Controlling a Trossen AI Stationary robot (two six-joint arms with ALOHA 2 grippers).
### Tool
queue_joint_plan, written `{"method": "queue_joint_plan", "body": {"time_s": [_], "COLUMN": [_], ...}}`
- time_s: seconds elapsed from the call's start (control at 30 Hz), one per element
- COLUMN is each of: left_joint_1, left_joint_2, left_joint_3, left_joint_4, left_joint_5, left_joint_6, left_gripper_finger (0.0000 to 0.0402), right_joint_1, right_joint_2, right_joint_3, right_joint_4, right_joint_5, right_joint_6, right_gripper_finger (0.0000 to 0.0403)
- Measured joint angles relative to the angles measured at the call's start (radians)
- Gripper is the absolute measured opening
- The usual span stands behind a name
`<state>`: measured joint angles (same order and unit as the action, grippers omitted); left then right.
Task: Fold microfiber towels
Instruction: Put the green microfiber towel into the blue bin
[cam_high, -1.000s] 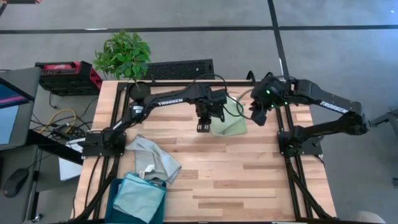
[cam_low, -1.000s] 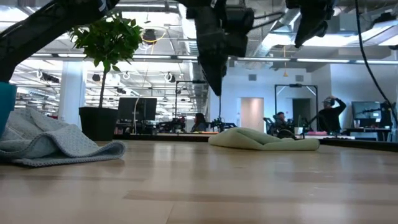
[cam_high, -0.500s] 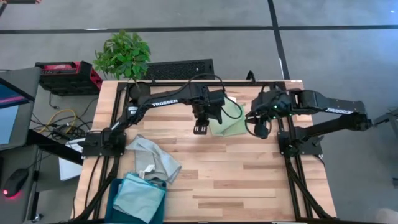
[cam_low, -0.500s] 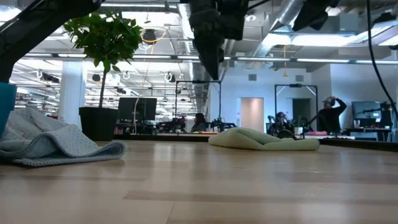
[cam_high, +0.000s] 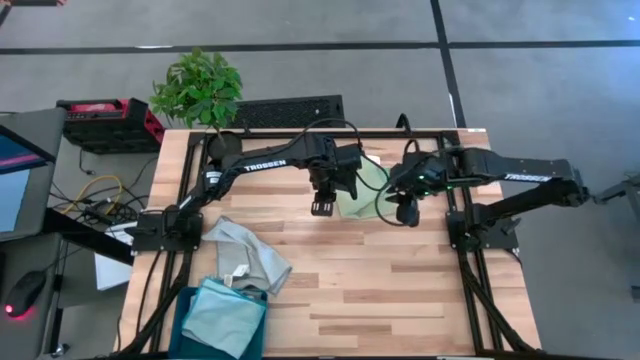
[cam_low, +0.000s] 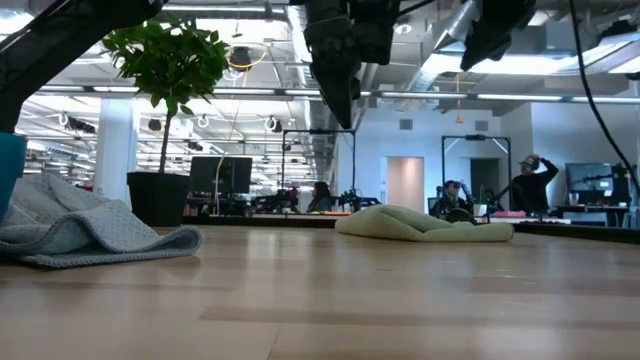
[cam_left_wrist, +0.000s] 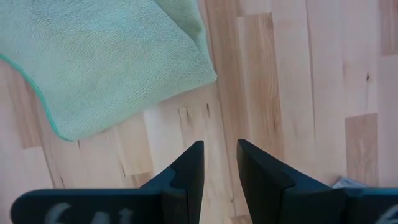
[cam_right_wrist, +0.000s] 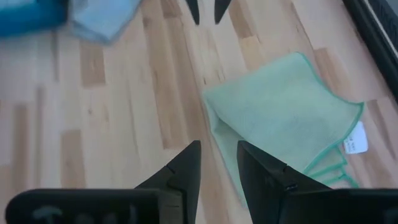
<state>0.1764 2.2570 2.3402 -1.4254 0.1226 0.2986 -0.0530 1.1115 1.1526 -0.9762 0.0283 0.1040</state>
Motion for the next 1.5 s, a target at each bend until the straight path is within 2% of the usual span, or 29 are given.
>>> {"method": "queue_joint_plan", "body": {"time_s": [0.27,0.4,0.6,0.77,0.87,1.0,1.2,1.5], "left_joint_1": [0.001,0.001,0.001,0.002,0.002,0.002,0.002,0.002], "left_joint_2": [0.000,0.000,0.001,0.001,0.001,0.001,0.002,0.002], "left_joint_3": [0.000,0.000,0.000,0.000,0.000,0.000,0.000,0.000], "left_joint_4": [-0.015,-0.032,-0.026,-0.016,-0.016,-0.015,-0.012,-0.012], "left_joint_5": [-0.004,-0.004,-0.003,-0.003,-0.003,-0.003,-0.003,-0.003], "left_joint_6": [0.000,0.000,-0.004,-0.005,-0.004,0.001,0.000,-0.009], "left_gripper_finger": [0.0086,0.0087,0.0087,0.0087,0.0087,0.0087,0.0087,0.0087], "right_joint_1": [-0.006,-0.007,-0.007,-0.007,0.004,0.013,0.012,0.012], "right_joint_2": [0.054,-0.005,-0.165,-0.296,-0.345,-0.389,-0.428,-0.412], "right_joint_3": [0.000,0.000,-0.007,-0.133,-0.220,-0.286,-0.286,-0.286], "right_joint_4": [-0.013,0.004,0.065,0.245,0.288,0.319,0.334,0.330], "right_joint_5": [-0.004,-0.004,-0.003,-0.005,-0.027,-0.034,-0.031,-0.031], "right_joint_6": [-0.029,-0.033,-0.060,-0.054,-0.052,-0.027,-0.026,-0.026], "right_gripper_finger": [0.0127,0.0127,0.0127,0.0127,0.0127,0.0127,0.0127,0.0127]}}
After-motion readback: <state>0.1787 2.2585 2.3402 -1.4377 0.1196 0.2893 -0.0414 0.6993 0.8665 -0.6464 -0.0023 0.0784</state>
